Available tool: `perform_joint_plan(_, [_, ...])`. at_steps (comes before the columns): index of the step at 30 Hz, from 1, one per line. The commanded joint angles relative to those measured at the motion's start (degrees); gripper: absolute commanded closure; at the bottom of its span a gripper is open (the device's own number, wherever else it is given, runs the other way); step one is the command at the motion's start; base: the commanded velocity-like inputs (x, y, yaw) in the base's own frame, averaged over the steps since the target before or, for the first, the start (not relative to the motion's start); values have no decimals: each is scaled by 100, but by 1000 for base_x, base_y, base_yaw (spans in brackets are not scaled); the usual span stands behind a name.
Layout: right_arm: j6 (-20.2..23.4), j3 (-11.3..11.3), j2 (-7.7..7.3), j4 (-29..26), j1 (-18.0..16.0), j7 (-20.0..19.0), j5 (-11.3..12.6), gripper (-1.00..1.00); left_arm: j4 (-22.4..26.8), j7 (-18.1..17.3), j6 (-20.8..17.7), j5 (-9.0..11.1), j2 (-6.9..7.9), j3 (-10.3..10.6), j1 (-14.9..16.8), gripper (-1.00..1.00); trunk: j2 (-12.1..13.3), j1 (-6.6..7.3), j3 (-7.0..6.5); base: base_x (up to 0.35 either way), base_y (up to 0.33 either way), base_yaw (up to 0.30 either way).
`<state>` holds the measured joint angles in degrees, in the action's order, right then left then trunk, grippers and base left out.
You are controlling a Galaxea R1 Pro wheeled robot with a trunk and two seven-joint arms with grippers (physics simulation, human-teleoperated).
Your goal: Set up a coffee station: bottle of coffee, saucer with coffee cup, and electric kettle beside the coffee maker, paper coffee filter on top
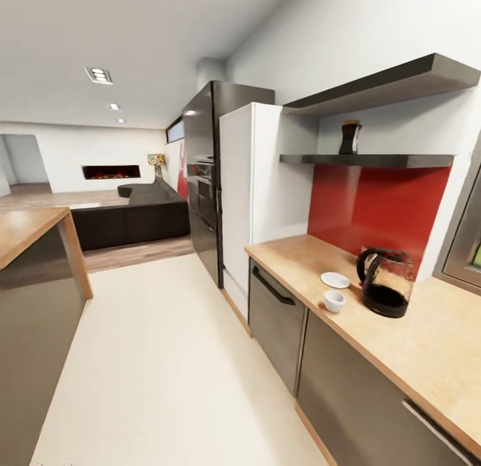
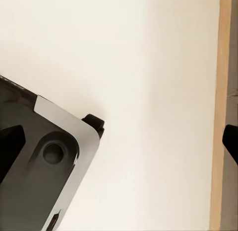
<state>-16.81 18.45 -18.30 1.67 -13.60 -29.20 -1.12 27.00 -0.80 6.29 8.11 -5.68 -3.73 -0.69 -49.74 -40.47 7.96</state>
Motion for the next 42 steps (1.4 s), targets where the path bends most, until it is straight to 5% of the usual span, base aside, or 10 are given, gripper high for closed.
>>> perform_joint_plan(1, [-42,16,-2,18,-11,-10,-11,-100,7,-8,4,41,-4,-13,-2,-100,-5,-2,7,151,302,215])
perform_joint_plan(42, [-33,19,-13,85,-11,-33,-47,-100,8,-2,-5,33,-4,4,-2,-100,-5,-2,7,290,183,15])
